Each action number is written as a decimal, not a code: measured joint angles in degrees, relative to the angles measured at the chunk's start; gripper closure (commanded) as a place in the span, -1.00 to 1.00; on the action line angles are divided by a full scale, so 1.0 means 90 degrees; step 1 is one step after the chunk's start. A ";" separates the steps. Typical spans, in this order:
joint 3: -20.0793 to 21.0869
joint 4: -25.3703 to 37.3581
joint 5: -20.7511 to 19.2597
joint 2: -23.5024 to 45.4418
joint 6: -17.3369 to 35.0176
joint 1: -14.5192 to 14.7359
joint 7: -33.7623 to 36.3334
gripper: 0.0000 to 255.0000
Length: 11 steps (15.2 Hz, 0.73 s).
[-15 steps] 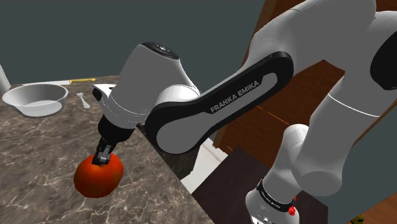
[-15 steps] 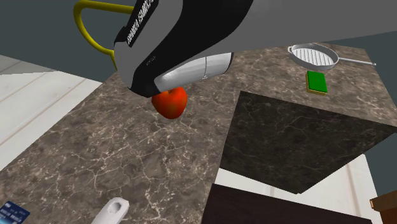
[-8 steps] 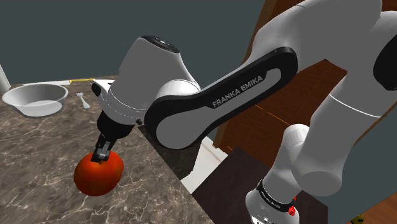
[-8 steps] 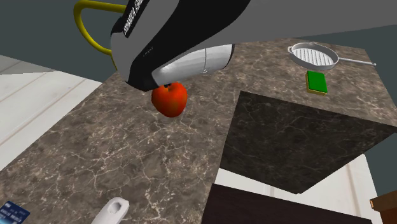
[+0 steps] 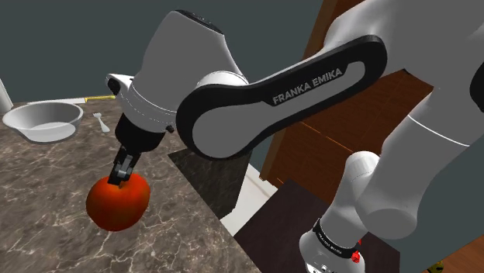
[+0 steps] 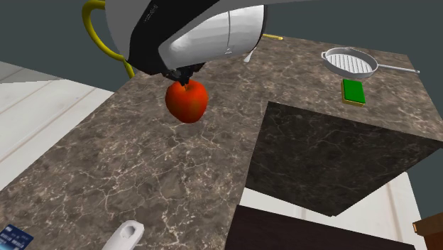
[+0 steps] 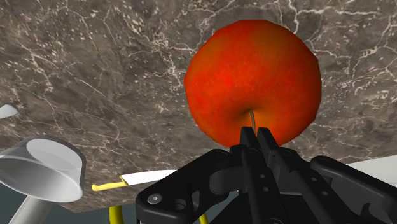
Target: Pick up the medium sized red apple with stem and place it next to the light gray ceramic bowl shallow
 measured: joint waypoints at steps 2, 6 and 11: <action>-0.0022 0.0099 0.0030 -0.0069 -0.0167 -0.0007 -0.0033 1.00; -0.0040 0.0287 0.0062 -0.0214 -0.0494 -0.0006 -0.0038 1.00; -0.0060 0.0567 0.0084 -0.0375 -0.0929 -0.0006 -0.0023 1.00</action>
